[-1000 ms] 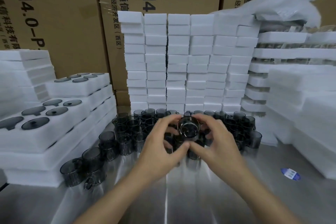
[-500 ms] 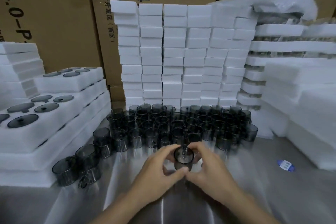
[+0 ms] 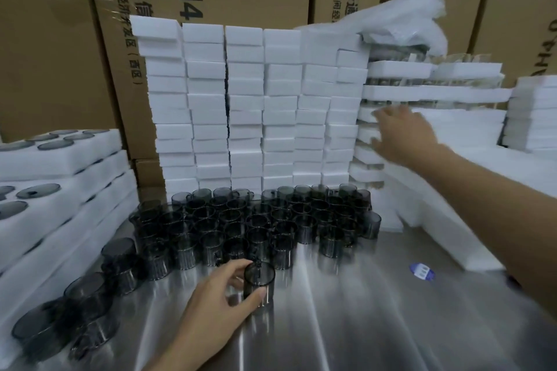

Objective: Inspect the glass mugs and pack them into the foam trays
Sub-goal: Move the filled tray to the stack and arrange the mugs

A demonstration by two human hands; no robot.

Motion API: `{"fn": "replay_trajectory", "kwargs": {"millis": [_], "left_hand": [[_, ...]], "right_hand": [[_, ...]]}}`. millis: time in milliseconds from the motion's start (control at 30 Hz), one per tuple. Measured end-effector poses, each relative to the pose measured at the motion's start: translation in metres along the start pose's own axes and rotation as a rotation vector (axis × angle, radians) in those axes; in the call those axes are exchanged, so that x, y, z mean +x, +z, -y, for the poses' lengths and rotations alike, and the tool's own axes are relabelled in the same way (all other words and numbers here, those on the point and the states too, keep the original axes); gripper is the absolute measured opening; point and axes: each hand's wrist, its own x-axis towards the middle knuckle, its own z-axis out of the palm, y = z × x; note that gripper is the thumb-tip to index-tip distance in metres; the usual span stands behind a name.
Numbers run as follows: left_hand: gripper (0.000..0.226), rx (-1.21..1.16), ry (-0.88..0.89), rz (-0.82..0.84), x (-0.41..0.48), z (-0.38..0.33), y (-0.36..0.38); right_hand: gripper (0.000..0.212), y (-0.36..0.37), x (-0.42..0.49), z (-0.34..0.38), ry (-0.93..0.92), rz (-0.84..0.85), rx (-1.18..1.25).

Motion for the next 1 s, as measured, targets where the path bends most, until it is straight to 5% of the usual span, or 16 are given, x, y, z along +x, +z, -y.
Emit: {"fn": "replay_trajectory", "kwargs": {"millis": [133,300,533,800,1000], "left_hand": [[0.06,0.051,-0.002,0.029,-0.001,-0.003,0.0],[0.059,0.06,0.02,0.046,0.0,0.0,0.001],[0.05,0.003,0.021,-0.041,0.001,0.003,0.002],[0.042,-0.394,-0.031,-0.391,0.004,-0.001,-0.009],[0.051,-0.432,0.029,-0.595,0.005,-0.017,-0.042]], "right_hand": [[0.052,0.012,0.026,-0.062,0.254,0.109,-0.092],[0.033,0.022,0.035,-0.082,0.223,0.114,-0.079],[0.056,-0.07,-0.009,0.012,-0.139,-0.105,0.244],[0.051,-0.006,-0.23,0.158,-0.598,0.347,0.488],[0.058,0.025,-0.263,0.216,-0.678,0.222,0.618]]}}
